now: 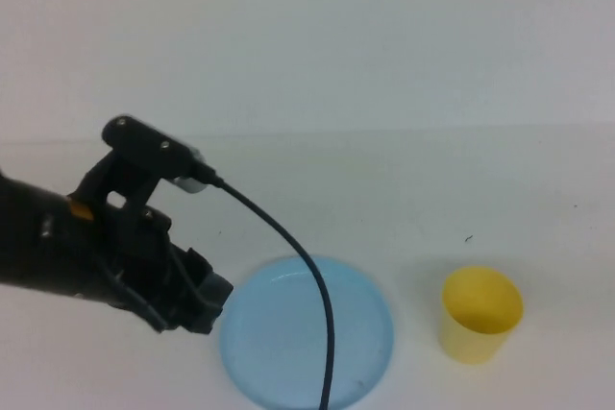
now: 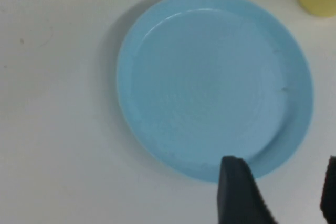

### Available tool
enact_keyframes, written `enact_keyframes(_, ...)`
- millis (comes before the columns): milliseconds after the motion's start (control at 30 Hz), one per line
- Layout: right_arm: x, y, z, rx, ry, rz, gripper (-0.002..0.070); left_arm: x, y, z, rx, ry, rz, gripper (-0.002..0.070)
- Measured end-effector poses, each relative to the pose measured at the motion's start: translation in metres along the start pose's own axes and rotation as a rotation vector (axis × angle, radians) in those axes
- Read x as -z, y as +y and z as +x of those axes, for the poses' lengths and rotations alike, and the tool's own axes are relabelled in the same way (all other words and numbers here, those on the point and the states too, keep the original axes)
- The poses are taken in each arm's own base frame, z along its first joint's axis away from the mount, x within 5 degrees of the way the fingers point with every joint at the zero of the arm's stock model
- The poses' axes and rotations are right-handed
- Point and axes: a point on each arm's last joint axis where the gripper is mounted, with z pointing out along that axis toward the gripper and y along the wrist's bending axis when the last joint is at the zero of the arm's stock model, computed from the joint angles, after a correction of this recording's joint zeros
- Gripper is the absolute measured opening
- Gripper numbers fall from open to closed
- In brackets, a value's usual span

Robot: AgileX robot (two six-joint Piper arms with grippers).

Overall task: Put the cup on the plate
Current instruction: Pick up the plate from the table

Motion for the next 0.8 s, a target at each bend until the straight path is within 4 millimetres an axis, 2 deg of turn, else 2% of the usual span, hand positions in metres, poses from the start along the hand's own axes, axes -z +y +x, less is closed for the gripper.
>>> enact_keyframes(33, 0.000, 0.001, 0.000, 0.004, -0.003, -0.007, 0.0088, -0.007, 0.004, -0.004, -0.013, 0.032, -0.022, 0.0326)
enact_keyframes(167, 0.000, 0.006, -0.002, 0.005, -0.025, -0.064, 0.0294, -0.034, 0.007, -0.014, -0.007, 0.128, 0.005, 0.0326)
enact_keyframes(267, 0.001, 0.010, -0.003, -0.011, -0.032, -0.111, 0.0362, -0.050, 0.005, -0.013, 0.006, 0.171, 0.037, 0.0326)
enact_keyframes(500, 0.001, 0.014, 0.000, -0.015, 0.002, -0.153, 0.0389, -0.082, 0.020, -0.011, 0.058, 0.209, -0.036, 0.0326)
enact_keyframes(800, 0.001, 0.014, 0.001, -0.015, 0.009, -0.159, 0.0390, -0.124, 0.037, 0.005, 0.142, 0.319, -0.103, 0.0326)
